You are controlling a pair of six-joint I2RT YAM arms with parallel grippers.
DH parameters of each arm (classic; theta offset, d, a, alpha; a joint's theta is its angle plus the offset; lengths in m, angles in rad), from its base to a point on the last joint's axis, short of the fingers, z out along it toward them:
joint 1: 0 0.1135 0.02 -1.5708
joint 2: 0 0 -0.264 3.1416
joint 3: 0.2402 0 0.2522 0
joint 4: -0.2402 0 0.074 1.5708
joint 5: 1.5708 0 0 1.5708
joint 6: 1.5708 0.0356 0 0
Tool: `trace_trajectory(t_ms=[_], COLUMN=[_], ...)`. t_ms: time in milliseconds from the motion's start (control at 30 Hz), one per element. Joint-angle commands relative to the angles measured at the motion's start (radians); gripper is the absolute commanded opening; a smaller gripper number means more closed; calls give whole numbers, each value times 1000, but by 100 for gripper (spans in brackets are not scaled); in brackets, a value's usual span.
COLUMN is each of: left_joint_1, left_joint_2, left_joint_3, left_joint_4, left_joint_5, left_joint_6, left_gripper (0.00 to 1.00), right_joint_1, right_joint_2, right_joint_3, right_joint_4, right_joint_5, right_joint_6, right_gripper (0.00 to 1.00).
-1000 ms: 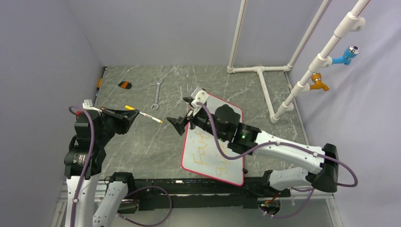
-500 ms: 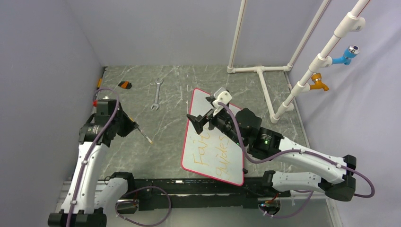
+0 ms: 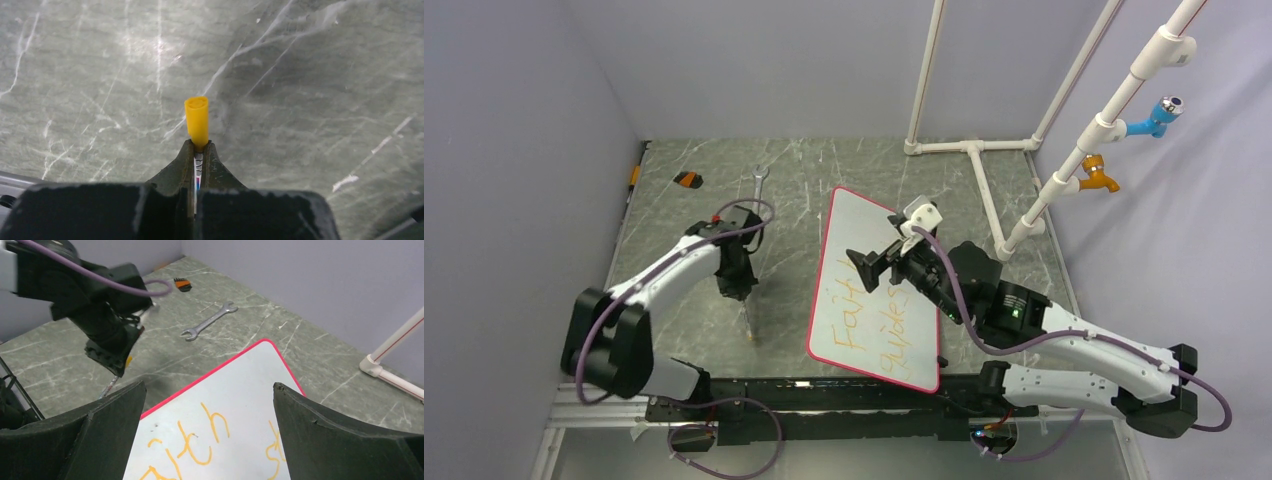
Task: Write a sentence on the whiteboard
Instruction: Put down the whiteboard marker at the center of the board.
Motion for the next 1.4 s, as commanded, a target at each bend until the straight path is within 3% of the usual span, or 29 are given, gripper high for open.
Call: trace_trajectory(t_ms=[0,167,333,533,867,1367], left_joint_1=[-70,-128,-151,-164,-175,-168], left_joint_2=[159,347,424,422,321,-93], left_joint_3=[96,172,183,166,202,334], left_joint_4=[29,11,34,70,42,-71], left_joint_5=[-113,-168,-174,-167,-188,-301], left_joint_6=[-26,-55,-63,-56,-23,171], left_gripper=[0,0,3,43,97,99], right_joint_1=[0,-1,0,0,-1,0], right_joint_2=[-48,-79,-107,-93,-53,-88], right_joint_3=[-12,-18,-30,-26,18,31], right_joint_4=[-26,-61,-71,-70,-109,-110], right_joint_5=[47,69,81,81,97,235], right_joint_6=[14,16,13,5,21,143], right_gripper=[100,100,100,100,100,100])
